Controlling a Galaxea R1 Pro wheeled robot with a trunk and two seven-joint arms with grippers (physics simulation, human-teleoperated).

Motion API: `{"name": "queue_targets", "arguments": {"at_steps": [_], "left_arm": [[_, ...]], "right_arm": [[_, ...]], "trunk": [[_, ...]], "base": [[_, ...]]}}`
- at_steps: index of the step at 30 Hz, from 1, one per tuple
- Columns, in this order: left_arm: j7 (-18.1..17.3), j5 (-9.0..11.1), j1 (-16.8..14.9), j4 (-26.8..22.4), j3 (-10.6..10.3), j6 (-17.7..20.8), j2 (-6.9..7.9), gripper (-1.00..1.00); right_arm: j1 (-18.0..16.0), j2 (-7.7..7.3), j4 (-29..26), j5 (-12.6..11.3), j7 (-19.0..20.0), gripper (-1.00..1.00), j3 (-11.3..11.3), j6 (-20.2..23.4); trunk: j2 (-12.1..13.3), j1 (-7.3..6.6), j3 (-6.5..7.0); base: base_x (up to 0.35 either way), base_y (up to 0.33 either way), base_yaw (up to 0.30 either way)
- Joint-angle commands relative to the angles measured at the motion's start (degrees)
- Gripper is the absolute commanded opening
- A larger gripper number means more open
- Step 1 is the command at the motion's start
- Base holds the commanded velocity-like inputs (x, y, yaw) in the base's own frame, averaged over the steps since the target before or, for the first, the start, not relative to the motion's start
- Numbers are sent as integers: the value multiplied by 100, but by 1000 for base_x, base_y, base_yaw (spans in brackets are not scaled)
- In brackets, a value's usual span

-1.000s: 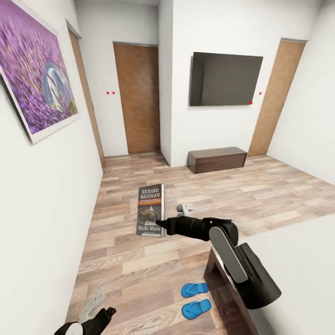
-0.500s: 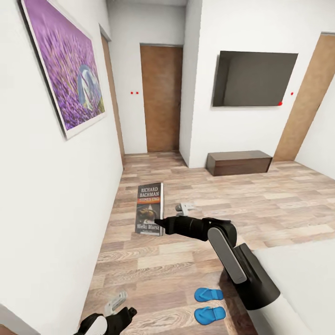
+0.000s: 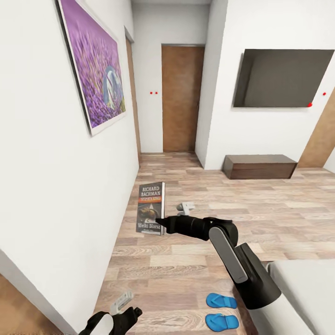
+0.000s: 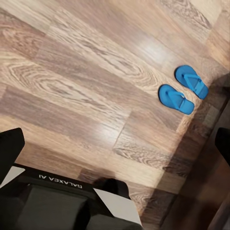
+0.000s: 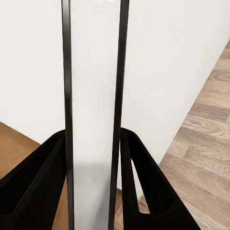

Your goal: In the bedroom, move the book from the bed onto either nightstand, and place the two sandals side by side next to the bed.

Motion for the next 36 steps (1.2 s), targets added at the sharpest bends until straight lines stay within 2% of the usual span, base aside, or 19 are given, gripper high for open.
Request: {"name": "queue_targets", "arguments": {"at_steps": [1, 14, 18, 24, 36], "left_arm": [[49, 58, -10, 0, -32, -1, 0, 100], [35, 51, -19, 19, -35, 41, -11, 100], [34, -20, -20, 19, -33, 55, -14, 100], [-106, -233, -20, 24, -28, 68, -20, 100], [-192, -298, -22, 27, -22, 71, -22, 100]], "right_arm": [[-3, 2, -2, 47, 52, -100, -22, 20], [6, -4, -3, 45, 61, -100, -42, 9], [7, -4, -5, 44, 64, -100, -43, 7], [11, -12, -36, 44, 73, -100, -48, 8], [17, -14, -52, 39, 67, -100, -53, 8]], "trunk": [[-5, 0, -7], [-5, 0, -7], [-5, 0, -7], [-5, 0, -7], [-5, 0, -7]], "base": [[8, 9, 75], [128, 130, 28], [220, 203, 4], [246, 180, -6], [89, 52, -110]]}}
